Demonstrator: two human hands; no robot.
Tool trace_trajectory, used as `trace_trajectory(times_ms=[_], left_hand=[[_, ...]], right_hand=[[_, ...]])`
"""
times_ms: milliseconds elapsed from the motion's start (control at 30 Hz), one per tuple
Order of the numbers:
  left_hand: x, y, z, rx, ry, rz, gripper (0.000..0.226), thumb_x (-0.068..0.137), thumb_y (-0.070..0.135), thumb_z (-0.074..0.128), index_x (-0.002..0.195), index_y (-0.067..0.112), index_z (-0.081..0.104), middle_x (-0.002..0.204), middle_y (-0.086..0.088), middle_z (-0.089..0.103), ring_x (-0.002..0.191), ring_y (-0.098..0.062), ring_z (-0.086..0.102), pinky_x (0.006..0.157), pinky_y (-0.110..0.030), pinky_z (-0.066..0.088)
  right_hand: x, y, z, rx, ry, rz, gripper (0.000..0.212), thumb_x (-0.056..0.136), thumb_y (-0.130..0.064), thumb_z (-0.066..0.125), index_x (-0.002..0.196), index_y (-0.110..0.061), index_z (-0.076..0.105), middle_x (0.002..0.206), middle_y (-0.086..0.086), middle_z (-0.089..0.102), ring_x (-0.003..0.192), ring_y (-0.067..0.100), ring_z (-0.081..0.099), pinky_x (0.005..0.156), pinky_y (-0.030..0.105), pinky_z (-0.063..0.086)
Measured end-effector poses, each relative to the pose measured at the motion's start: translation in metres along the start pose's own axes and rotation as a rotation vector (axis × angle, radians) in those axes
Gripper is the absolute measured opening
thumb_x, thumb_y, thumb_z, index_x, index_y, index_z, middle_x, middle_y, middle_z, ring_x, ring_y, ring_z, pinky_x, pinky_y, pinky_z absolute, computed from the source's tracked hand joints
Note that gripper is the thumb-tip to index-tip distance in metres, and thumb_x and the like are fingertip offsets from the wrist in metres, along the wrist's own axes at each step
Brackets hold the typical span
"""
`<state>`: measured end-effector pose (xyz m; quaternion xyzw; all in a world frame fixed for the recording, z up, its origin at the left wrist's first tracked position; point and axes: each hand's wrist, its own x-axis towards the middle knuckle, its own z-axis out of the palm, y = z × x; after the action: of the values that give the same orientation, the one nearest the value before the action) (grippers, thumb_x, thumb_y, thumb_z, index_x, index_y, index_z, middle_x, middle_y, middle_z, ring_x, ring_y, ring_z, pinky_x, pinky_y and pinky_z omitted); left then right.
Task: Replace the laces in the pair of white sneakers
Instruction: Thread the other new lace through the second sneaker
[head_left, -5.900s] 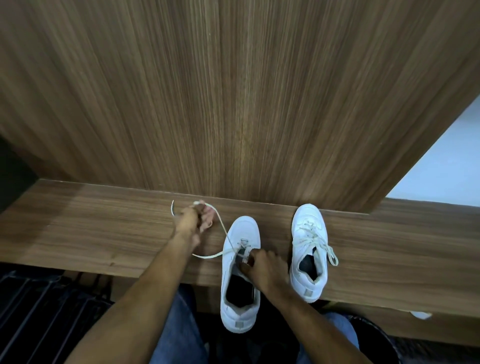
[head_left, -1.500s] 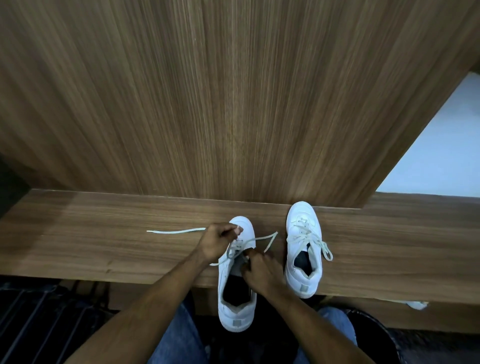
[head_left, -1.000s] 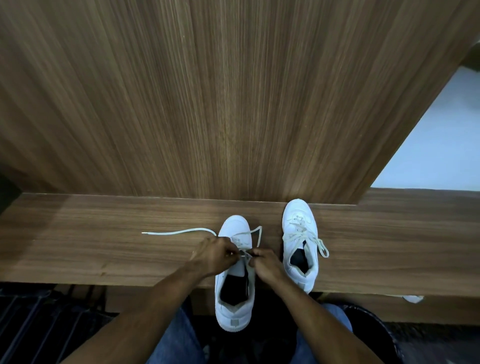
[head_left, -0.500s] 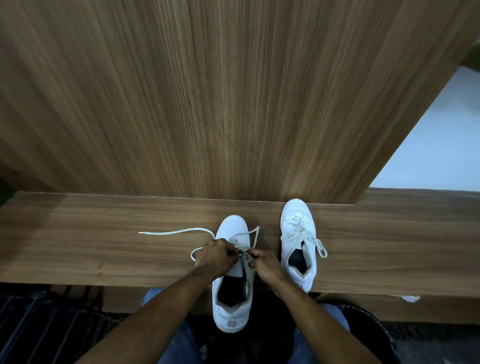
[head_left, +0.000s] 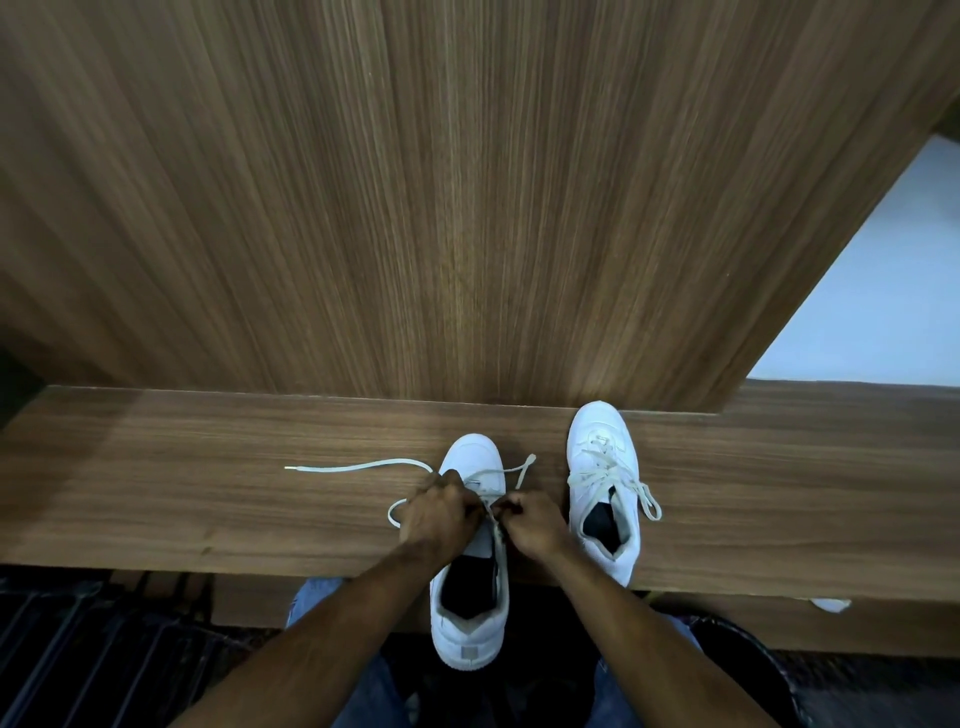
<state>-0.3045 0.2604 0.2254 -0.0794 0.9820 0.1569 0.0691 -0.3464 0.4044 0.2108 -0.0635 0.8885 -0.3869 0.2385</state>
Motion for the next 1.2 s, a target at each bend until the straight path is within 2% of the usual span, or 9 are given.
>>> trace_trajectory(times_ms=[167, 333, 400, 600, 733, 900, 1000, 1100, 1200], left_hand=[[-0.009, -0.008, 0.003, -0.199, 0.081, -0.008, 0.020, 0.080, 0.031, 0.064, 0.099, 0.029, 0.071, 0.114, 0.003, 0.057, 0.116, -0.022, 0.051, 0.093, -0.035, 0.044], [-0.015, -0.019, 0.004, -0.527, 0.136, -0.227, 0.029, 0.068, 0.027, 0.075, 0.089, 0.030, 0.055, 0.098, 0.003, 0.060, 0.094, -0.025, 0.062, 0.082, -0.038, 0.050], [-0.014, -0.021, 0.004, -0.596, 0.104, -0.294, 0.028, 0.068, 0.030, 0.077, 0.083, 0.031, 0.053, 0.084, 0.006, 0.066, 0.089, -0.022, 0.066, 0.076, -0.032, 0.050], [-0.013, -0.019, 0.002, -0.564, 0.062, -0.364, 0.009, 0.070, 0.039, 0.074, 0.076, 0.033, 0.071, 0.089, 0.000, 0.074, 0.090, -0.021, 0.068, 0.078, -0.031, 0.054], [-0.016, -0.016, -0.003, -0.537, 0.031, -0.383, 0.009, 0.071, 0.043, 0.073, 0.073, 0.036, 0.068, 0.092, 0.001, 0.073, 0.094, -0.022, 0.067, 0.082, -0.033, 0.053], [-0.018, -0.015, -0.007, -0.547, 0.017, -0.387, 0.009, 0.071, 0.039, 0.072, 0.066, 0.039, 0.064, 0.093, 0.002, 0.073, 0.094, -0.021, 0.067, 0.082, -0.033, 0.054], [-0.018, -0.016, -0.007, -0.550, 0.016, -0.380, 0.010, 0.071, 0.038, 0.070, 0.063, 0.039, 0.064, 0.092, 0.001, 0.073, 0.092, -0.022, 0.068, 0.082, -0.034, 0.054], [-0.018, -0.016, -0.005, -0.547, 0.013, -0.392, 0.016, 0.070, 0.040, 0.069, 0.057, 0.042, 0.060, 0.091, 0.002, 0.072, 0.090, -0.022, 0.067, 0.082, -0.036, 0.055], [-0.017, -0.015, -0.006, -0.534, 0.002, -0.382, 0.010, 0.070, 0.042, 0.069, 0.062, 0.039, 0.063, 0.092, 0.001, 0.072, 0.092, -0.024, 0.067, 0.082, -0.036, 0.054]], right_hand=[[-0.005, -0.019, -0.012, -0.184, 0.150, -0.004, 0.016, 0.087, -0.019, 0.051, 0.092, -0.025, 0.065, 0.104, 0.000, 0.068, 0.100, 0.025, 0.063, 0.077, 0.030, 0.046], [0.001, -0.039, -0.070, 0.272, 0.745, 0.004, 0.016, 0.088, -0.008, 0.046, 0.087, -0.018, 0.057, 0.095, 0.006, 0.066, 0.094, 0.030, 0.061, 0.074, 0.032, 0.042], [0.002, -0.040, -0.086, 0.265, 0.835, -0.055, 0.014, 0.089, -0.008, 0.047, 0.085, -0.020, 0.055, 0.096, 0.006, 0.065, 0.092, 0.030, 0.061, 0.072, 0.031, 0.038], [-0.014, -0.012, -0.046, -0.395, 0.472, -0.255, 0.024, 0.083, -0.014, 0.053, 0.104, -0.021, 0.063, 0.115, 0.003, 0.053, 0.102, 0.028, 0.059, 0.076, 0.037, 0.049], [-0.022, -0.009, -0.002, -0.498, 0.080, -0.225, 0.030, 0.088, -0.026, 0.048, 0.115, -0.028, 0.061, 0.126, 0.001, 0.057, 0.113, 0.031, 0.058, 0.092, 0.040, 0.046], [-0.013, -0.018, -0.001, -0.230, 0.182, -0.099, 0.018, 0.088, -0.019, 0.051, 0.090, -0.021, 0.069, 0.103, 0.002, 0.070, 0.100, 0.026, 0.063, 0.081, 0.030, 0.048], [-0.001, -0.031, -0.027, 0.288, 0.305, -0.044, 0.024, 0.087, -0.008, 0.050, 0.072, -0.022, 0.062, 0.080, 0.000, 0.068, 0.081, 0.024, 0.063, 0.081, 0.043, 0.054], [0.003, -0.040, -0.064, 0.706, 0.533, -0.093, 0.027, 0.090, -0.003, 0.048, 0.073, -0.021, 0.059, 0.072, 0.003, 0.062, 0.070, 0.020, 0.058, 0.069, 0.040, 0.052], [-0.001, -0.045, -0.091, 0.516, 0.686, -0.187, 0.026, 0.086, -0.002, 0.050, 0.077, -0.024, 0.061, 0.073, -0.002, 0.064, 0.066, 0.010, 0.060, 0.071, 0.037, 0.050]])
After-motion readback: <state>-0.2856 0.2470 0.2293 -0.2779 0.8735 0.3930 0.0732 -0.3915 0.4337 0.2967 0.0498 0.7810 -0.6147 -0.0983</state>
